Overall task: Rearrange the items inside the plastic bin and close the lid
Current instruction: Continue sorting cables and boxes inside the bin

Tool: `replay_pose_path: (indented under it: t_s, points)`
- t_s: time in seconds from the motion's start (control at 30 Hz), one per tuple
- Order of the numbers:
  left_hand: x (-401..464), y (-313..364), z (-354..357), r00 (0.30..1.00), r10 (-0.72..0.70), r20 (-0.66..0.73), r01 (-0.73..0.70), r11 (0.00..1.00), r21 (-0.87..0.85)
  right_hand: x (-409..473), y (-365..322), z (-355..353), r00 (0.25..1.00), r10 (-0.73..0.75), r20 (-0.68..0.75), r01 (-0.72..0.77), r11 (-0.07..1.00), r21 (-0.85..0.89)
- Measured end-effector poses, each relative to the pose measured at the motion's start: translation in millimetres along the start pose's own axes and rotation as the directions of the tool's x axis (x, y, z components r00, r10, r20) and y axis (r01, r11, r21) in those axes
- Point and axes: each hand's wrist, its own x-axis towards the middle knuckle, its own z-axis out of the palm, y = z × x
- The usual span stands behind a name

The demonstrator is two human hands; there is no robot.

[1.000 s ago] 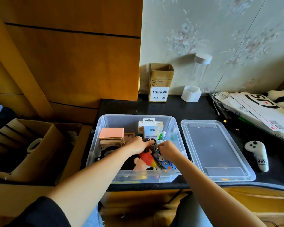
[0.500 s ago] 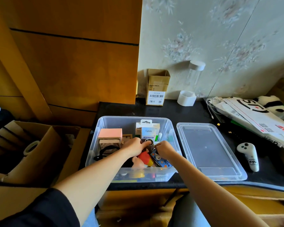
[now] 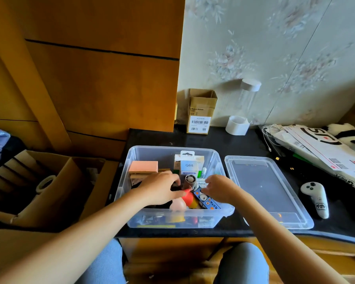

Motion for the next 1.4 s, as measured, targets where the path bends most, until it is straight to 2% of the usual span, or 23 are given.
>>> replay_pose_path:
  t_s: [0.13, 0.2, 0.43, 0.7, 0.83, 1.0, 1.17, 1.3, 1.4]
  points:
    - [-6.8, -3.3, -2.0, 0.993, 0.047, 0.109, -0.069, 0.976, 0.207, -3.1, -4.8, 7.7, 0.99, -0.025, 0.142, 0.053, 0.978, -0.199]
    - [-6.4, 0.4, 1.7, 0.989, 0.032, 0.143, -0.066, 0.968, 0.244, -4.9, -8.5, 13.5, 0.99, -0.027, 0.14, 0.063, 0.965, -0.257]
    - [-0.1, -2.0, 7.0, 0.98, 0.049, 0.192, -0.094, 0.967, 0.237, -11.5, -12.4, 7.2, 0.998, 0.011, -0.066, -0.031, 0.952, -0.305]
    - [10.8, 5.4, 10.2, 0.954, -0.023, 0.3, -0.121, 0.884, 0.452, -8.5, -15.7, -5.4, 0.964, 0.036, -0.263, -0.106, 0.961, -0.256]
    - [13.2, 14.6, 10.7, 0.947, -0.073, 0.311, -0.093, 0.868, 0.488, -1.5, -19.8, 4.9, 0.954, 0.03, -0.299, -0.1, 0.97, -0.221]
    - [15.1, 14.6, 15.2, 0.955, -0.059, 0.292, -0.065, 0.915, 0.399, 4.1, -19.9, 11.4, 0.935, -0.069, -0.348, 0.0, 0.981, -0.195]
    - [14.1, 8.3, 10.5, 0.984, 0.043, 0.175, -0.076, 0.979, 0.187, -2.7, -12.9, 8.0, 0.899, -0.124, -0.419, 0.085, 0.99, -0.111]
    - [7.5, 2.3, -4.9, 0.998, 0.062, 0.008, -0.062, 0.998, 0.008, -10.5, -5.0, 7.1, 0.867, -0.069, -0.493, 0.116, 0.991, 0.065]
    - [1.2, -10.2, -14.6, 0.988, -0.029, -0.15, 0.004, 0.986, -0.166, -11.4, 0.6, 9.6, 0.878, -0.018, -0.479, 0.148, 0.96, 0.236]
